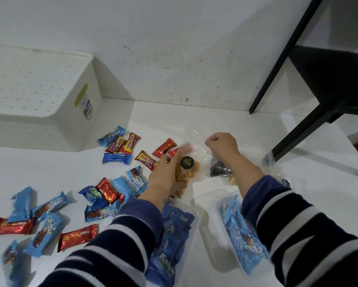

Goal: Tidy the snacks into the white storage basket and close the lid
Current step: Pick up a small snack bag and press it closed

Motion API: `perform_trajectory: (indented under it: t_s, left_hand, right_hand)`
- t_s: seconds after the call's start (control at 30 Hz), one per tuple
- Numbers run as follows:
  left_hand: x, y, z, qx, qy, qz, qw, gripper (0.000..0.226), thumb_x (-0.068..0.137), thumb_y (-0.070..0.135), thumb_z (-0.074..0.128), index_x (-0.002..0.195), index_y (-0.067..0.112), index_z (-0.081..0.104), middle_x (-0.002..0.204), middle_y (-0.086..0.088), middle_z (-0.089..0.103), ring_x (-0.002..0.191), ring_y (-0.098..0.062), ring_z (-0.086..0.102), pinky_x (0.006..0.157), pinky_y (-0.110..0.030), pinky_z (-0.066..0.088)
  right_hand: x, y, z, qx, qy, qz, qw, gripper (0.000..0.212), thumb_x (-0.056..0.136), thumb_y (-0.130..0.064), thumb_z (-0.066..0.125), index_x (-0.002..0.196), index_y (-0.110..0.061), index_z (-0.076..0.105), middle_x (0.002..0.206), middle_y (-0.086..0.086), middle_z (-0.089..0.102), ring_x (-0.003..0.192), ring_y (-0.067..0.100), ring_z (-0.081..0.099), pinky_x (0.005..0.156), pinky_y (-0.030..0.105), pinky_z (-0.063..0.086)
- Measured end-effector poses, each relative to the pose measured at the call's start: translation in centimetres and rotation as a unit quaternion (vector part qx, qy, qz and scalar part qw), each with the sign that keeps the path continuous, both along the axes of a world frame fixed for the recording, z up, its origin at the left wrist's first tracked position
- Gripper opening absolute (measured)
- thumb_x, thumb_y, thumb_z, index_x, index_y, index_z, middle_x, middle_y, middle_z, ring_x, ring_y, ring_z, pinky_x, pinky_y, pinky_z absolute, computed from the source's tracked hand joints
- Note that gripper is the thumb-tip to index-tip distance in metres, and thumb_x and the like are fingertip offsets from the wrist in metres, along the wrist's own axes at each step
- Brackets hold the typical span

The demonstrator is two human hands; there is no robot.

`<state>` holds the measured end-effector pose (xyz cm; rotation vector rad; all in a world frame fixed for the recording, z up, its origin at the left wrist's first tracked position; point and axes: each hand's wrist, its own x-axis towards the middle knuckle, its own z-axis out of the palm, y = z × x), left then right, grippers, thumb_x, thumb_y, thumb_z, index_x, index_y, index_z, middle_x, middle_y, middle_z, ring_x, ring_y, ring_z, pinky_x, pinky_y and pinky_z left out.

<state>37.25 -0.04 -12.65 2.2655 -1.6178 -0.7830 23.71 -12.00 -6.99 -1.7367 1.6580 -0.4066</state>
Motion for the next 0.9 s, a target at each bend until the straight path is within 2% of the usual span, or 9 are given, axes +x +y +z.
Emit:
perform_trajectory:
  t_s: [0.13, 0.23, 0.37, 0.43, 0.5, 0.57, 0.73, 0.8, 0.9]
  left_hand:
    - [-0.1, 0.0, -0.1, 0.004, -0.001, -0.002, 1.000, 0.099, 0.076, 0.034, 0.076, 0.146, 0.043, 0.007, 0.146, -0.007, 0.030, 0.130, -0.031, 0.043, 0.100, -0.046, 0.047]
    - [-0.1, -0.1, -0.1, 0.005, -0.002, -0.001, 1.000, 0.098, 0.077, 0.033, 0.076, 0.147, 0.041, 0.008, 0.147, -0.007, 0.028, 0.131, -0.031, 0.042, 0.101, -0.046, 0.046]
    - [0.0, 0.1, -0.3, 0.003, 0.002, 0.004, 1.000, 0.097, 0.076, 0.032, 0.076, 0.146, 0.040, 0.010, 0.148, -0.006, 0.027, 0.131, -0.030, 0.042, 0.101, -0.046, 0.046]
    - [0.0, 0.1, -0.3, 0.001, 0.007, 0.007, 1.000, 0.097, 0.076, 0.032, 0.077, 0.146, 0.040, 0.010, 0.148, -0.006, 0.027, 0.131, -0.031, 0.042, 0.102, -0.045, 0.046]
    - [-0.1, 0.1, -0.2, 0.000, 0.014, 0.008, 1.000, 0.098, 0.076, 0.030, 0.077, 0.147, 0.040, 0.010, 0.148, -0.006, 0.027, 0.132, -0.031, 0.041, 0.103, -0.045, 0.045]
    - [-0.1, 0.2, -0.1, -0.003, 0.017, 0.008, 1.000, 0.099, 0.077, 0.029, 0.077, 0.147, 0.042, 0.008, 0.149, -0.006, 0.026, 0.134, -0.031, 0.040, 0.104, -0.046, 0.044]
    - [-0.2, 0.3, 0.0, -0.004, 0.021, 0.013, 1.000, 0.102, 0.077, 0.026, 0.077, 0.146, 0.045, 0.005, 0.151, -0.007, 0.024, 0.135, -0.031, 0.038, 0.104, -0.046, 0.044]
    - [-0.3, 0.3, 0.0, -0.002, 0.020, 0.013, 1.000, 0.102, 0.077, 0.026, 0.077, 0.146, 0.046, 0.005, 0.150, -0.007, 0.025, 0.135, -0.030, 0.039, 0.104, -0.046, 0.044]
    - [-0.2, 0.2, -0.1, 0.001, 0.023, 0.014, 1.000, 0.103, 0.076, 0.027, 0.078, 0.145, 0.047, 0.003, 0.150, -0.006, 0.025, 0.134, -0.030, 0.039, 0.103, -0.047, 0.045]
  right_hand:
    - [0.2, 0.0, 0.2, -0.004, 0.006, 0.006, 1.000, 0.030, 0.082, -0.011, 0.054, 0.100, 0.010, 0.063, 0.110, 0.024, 0.065, 0.074, 0.029, 0.055, 0.078, 0.041, 0.055]
    - [0.7, -0.1, 0.6, -0.005, 0.001, 0.019, 1.000, 0.034, 0.083, -0.017, 0.059, 0.101, 0.011, 0.063, 0.110, 0.025, 0.065, 0.086, 0.039, 0.063, 0.089, 0.048, 0.052]
    - [1.0, -0.2, 0.4, -0.017, 0.004, 0.011, 1.000, 0.021, 0.085, -0.014, 0.057, 0.091, 0.003, 0.068, 0.100, 0.015, 0.070, 0.092, 0.030, 0.065, 0.080, 0.038, 0.054]
    - [1.1, -0.3, 0.4, -0.012, 0.009, 0.016, 1.000, 0.018, 0.085, -0.014, 0.057, 0.084, -0.001, 0.068, 0.090, 0.011, 0.069, 0.083, 0.026, 0.064, 0.076, 0.034, 0.053]
    - [1.2, -0.5, 0.6, -0.001, 0.011, 0.027, 1.000, 0.023, 0.083, -0.015, 0.056, 0.061, -0.009, 0.057, 0.066, 0.007, 0.058, 0.065, 0.025, 0.053, 0.065, 0.032, 0.048]
    - [1.5, -0.6, 0.8, 0.010, 0.011, 0.049, 0.999, 0.034, 0.081, -0.016, 0.057, 0.052, -0.018, 0.040, 0.056, -0.001, 0.041, 0.057, 0.020, 0.038, 0.057, 0.029, 0.037]
    - [2.0, -1.5, 0.8, -0.005, 0.017, 0.058, 0.998, 0.010, 0.087, -0.015, 0.056, 0.080, -0.018, 0.062, 0.091, -0.003, 0.061, 0.087, 0.017, 0.057, 0.071, 0.025, 0.043]
    - [2.1, -1.6, 0.5, -0.001, 0.020, 0.061, 0.998, 0.023, 0.088, -0.012, 0.053, 0.065, -0.017, 0.053, 0.074, -0.001, 0.055, 0.070, 0.018, 0.052, 0.063, 0.024, 0.040]
    - [2.5, -1.3, 0.4, 0.000, 0.019, 0.070, 0.997, 0.044, 0.087, -0.012, 0.051, 0.050, -0.019, 0.029, 0.051, -0.001, 0.029, 0.048, 0.016, 0.028, 0.049, 0.025, 0.027]
